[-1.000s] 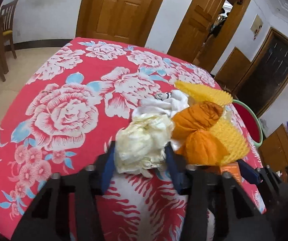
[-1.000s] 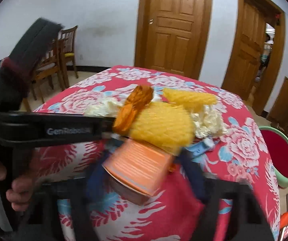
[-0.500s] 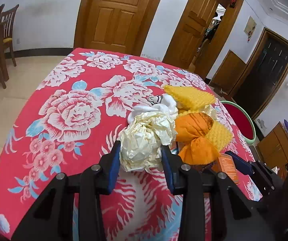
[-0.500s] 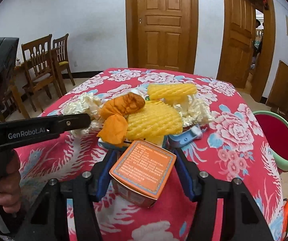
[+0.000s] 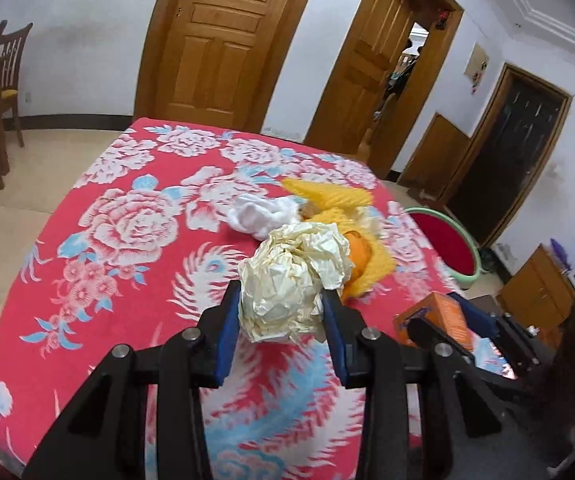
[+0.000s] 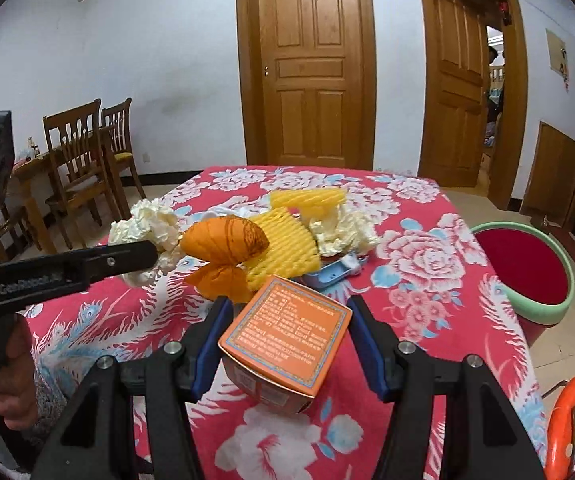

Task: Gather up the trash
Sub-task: 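Lift and carry the orange box and paper ball over the red bucket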

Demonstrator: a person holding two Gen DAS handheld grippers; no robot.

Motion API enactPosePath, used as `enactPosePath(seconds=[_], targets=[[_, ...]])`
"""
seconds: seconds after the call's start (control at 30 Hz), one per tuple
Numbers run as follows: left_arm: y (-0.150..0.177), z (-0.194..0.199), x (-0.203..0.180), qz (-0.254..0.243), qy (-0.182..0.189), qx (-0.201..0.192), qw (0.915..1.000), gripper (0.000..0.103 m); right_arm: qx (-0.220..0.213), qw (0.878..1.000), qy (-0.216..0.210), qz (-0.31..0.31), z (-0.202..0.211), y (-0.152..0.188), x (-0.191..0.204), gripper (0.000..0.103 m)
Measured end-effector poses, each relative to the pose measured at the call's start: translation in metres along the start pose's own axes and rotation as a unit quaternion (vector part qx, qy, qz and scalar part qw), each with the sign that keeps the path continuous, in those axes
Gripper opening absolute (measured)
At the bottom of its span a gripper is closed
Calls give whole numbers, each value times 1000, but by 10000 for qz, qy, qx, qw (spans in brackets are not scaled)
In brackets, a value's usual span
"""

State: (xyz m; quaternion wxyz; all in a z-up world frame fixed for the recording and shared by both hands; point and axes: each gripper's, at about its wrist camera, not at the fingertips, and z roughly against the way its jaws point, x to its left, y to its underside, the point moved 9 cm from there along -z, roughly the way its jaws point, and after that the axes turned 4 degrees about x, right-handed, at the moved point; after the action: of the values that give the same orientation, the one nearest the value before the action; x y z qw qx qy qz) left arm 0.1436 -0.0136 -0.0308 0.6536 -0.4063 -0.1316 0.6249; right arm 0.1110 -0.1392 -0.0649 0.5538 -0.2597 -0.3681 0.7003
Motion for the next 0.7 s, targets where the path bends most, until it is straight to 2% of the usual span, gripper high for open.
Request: enactPosePath(seconds=[0.17,0.37,0.7], targets=[[-7,5,-14,-162,-42,-149,9997,39,-137,9999,34,-11,10,-2,-7,61],[-11,-2,-36,-360,101,-144,9992,39,-223,9994,144,-213,20,-6,-33,62],[-18,-37,-80,-623,399,96,9972,39,-208,9970,558,-493,26,-7,-93,62]])
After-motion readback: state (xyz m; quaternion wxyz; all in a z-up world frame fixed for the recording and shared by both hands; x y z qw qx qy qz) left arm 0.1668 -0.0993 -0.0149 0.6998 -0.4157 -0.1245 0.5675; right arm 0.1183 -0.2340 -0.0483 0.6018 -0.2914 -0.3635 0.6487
